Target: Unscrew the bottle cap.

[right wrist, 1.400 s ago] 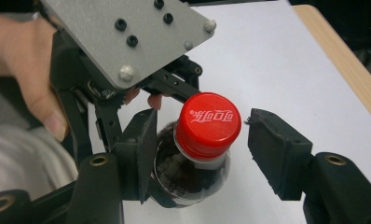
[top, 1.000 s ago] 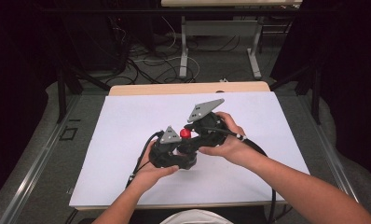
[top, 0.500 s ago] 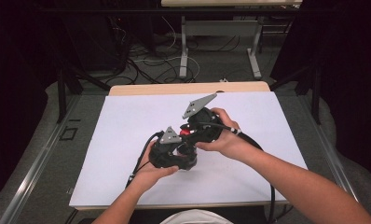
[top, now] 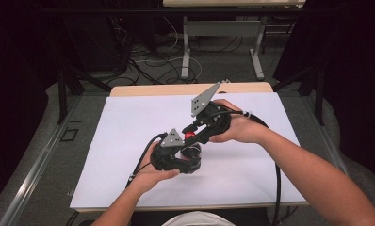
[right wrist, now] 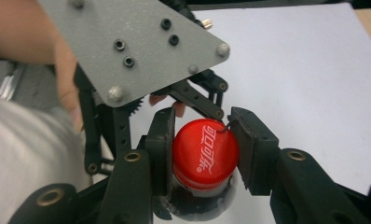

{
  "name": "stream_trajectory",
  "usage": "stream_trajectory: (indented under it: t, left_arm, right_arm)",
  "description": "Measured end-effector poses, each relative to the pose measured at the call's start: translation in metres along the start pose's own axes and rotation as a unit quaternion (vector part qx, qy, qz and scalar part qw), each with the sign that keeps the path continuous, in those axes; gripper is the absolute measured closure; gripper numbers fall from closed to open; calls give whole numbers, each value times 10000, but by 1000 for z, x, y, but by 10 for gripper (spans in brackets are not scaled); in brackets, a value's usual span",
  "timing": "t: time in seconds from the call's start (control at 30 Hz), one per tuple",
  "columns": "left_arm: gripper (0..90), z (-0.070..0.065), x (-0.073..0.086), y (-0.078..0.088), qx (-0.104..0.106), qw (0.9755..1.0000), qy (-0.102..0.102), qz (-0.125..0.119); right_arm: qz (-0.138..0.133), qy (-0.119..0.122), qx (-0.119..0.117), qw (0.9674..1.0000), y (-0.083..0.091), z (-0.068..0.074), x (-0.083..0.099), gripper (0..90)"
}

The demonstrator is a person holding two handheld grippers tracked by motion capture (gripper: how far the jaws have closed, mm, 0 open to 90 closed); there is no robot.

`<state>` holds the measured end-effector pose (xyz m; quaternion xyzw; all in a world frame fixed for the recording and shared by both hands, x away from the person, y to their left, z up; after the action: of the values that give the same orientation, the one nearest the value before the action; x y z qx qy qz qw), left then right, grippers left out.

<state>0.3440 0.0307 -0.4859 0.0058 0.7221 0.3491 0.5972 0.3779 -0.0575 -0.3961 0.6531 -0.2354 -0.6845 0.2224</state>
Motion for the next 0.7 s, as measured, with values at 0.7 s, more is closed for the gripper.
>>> stream_trajectory:
  t: [0.7]
  left_arm:
    - [298, 17, 7, -3, -207, 9992, 329, 35]
  right_arm:
    - [-89, -282, 597, 9978, 22, -6, 14, 611]
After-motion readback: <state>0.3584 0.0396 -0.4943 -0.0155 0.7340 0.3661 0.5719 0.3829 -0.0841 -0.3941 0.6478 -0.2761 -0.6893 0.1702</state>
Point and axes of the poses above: each handheld gripper's, and its own axes: y roughly backward along the jaws, x roughly out of its underside, z roughly to its left, the point moved 6 cm from there along -y, roughly forward along the jaws, and after that the axes turned 7 degrees about -z, right-handed, at the moved point
